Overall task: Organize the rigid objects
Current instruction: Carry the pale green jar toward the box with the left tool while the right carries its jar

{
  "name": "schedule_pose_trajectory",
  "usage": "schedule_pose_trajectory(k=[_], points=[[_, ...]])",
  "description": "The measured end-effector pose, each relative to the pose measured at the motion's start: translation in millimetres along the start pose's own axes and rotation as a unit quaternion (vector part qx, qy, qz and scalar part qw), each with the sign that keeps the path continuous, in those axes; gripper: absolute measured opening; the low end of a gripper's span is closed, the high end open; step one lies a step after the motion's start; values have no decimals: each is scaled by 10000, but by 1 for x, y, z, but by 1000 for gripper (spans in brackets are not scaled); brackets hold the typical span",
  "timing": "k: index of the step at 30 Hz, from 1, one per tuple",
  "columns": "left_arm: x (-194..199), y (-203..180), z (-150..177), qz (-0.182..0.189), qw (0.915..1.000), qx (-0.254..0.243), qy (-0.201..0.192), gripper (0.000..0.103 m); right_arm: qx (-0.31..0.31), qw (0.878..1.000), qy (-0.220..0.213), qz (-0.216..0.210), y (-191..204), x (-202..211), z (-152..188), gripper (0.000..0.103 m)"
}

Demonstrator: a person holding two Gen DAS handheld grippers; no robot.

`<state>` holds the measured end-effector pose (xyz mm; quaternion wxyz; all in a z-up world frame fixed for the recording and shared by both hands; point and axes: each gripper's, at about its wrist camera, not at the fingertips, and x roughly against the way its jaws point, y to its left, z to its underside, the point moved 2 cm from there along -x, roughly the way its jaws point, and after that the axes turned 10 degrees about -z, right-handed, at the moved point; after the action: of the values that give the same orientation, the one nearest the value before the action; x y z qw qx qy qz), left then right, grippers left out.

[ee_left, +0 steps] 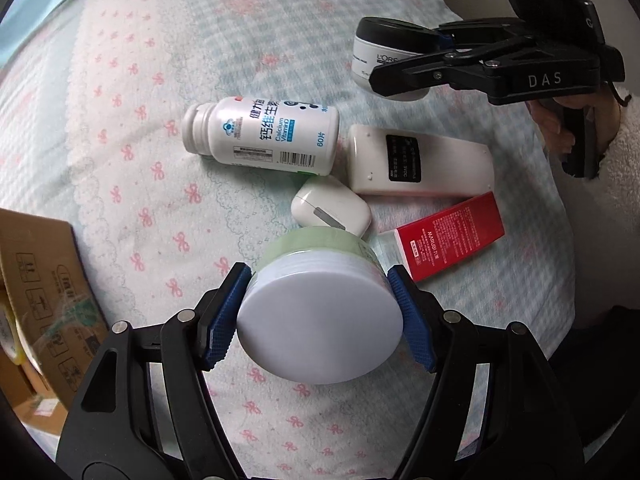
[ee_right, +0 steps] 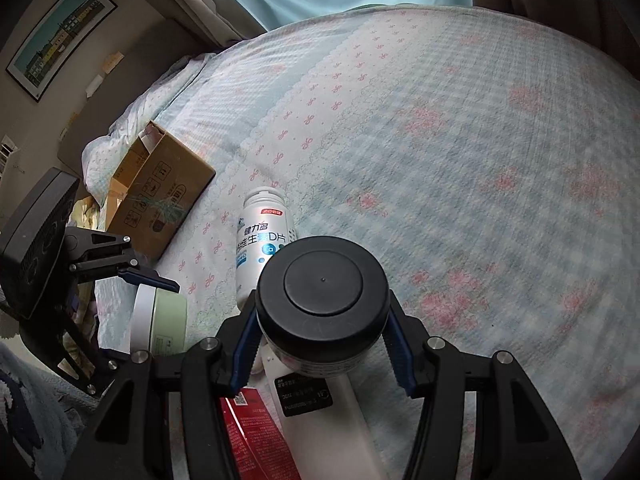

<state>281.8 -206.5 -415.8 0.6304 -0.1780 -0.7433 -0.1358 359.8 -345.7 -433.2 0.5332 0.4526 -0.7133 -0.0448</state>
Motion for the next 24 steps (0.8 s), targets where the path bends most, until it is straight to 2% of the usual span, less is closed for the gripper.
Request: schedule_pose_trajectory(k=[7, 13, 24], points=[[49, 29, -4, 57, 9980, 533, -324, 67, -193, 9985, -226, 458, 46, 41, -17, 52], [97, 62, 6, -22, 9945, 885, -567, 67, -296, 9953, -469, 798, 109, 69, -37, 52], [172, 173, 63, -128, 9873, 1247, -978, 68, -609, 9855, -783, 1379, 253, 58, -75, 52]])
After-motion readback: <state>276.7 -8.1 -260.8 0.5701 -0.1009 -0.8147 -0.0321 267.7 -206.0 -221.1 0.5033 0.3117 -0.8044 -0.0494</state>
